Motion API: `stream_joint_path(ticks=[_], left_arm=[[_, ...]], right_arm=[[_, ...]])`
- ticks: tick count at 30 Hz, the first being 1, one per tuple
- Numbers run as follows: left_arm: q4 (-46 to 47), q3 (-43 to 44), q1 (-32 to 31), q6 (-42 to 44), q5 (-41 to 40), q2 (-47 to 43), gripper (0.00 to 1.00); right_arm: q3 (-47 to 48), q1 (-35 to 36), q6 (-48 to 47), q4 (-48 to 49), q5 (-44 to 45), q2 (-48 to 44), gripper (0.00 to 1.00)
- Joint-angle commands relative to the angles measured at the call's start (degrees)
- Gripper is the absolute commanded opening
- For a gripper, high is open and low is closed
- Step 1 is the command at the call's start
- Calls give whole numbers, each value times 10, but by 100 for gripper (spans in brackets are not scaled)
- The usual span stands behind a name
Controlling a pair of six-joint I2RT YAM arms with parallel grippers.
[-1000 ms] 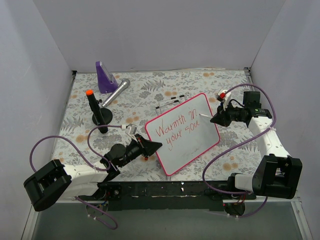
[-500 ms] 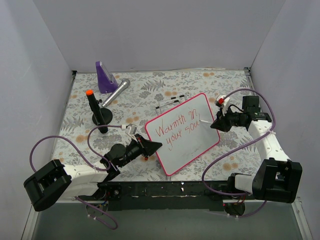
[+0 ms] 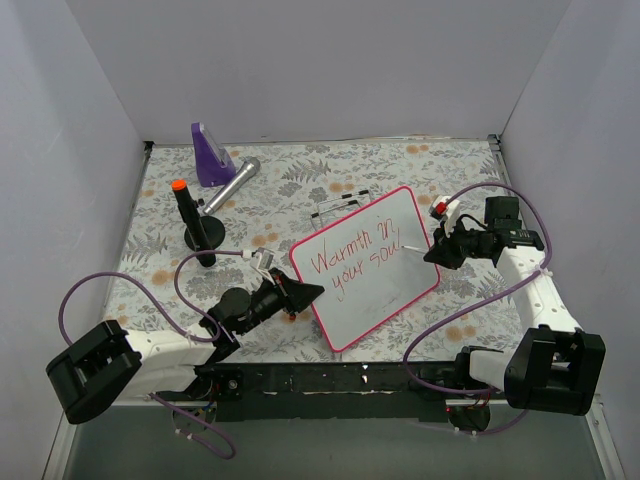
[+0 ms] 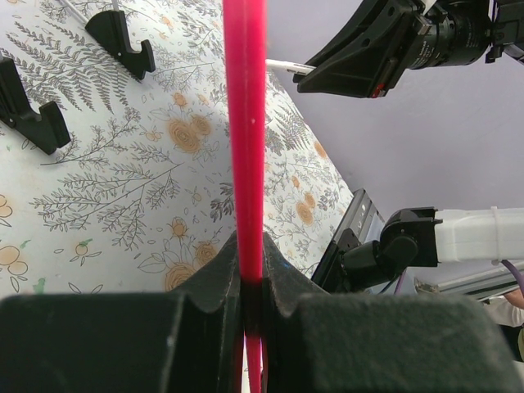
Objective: Write a sentence on the whiteboard
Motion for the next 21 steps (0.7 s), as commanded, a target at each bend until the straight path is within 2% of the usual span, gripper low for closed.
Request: stream_joint_path(ticks=[1, 10, 21], left_arm=[[31, 0, 1, 13, 12, -24, 0], [35, -3, 1, 10, 11, -22, 0], [39, 1, 1, 11, 16, -13, 0]], right_arm=[[13, -4, 7, 2, 9, -8, 1], [19, -4, -4, -19, -44, -18, 1], [14, -3, 5, 1, -43, 0, 1]])
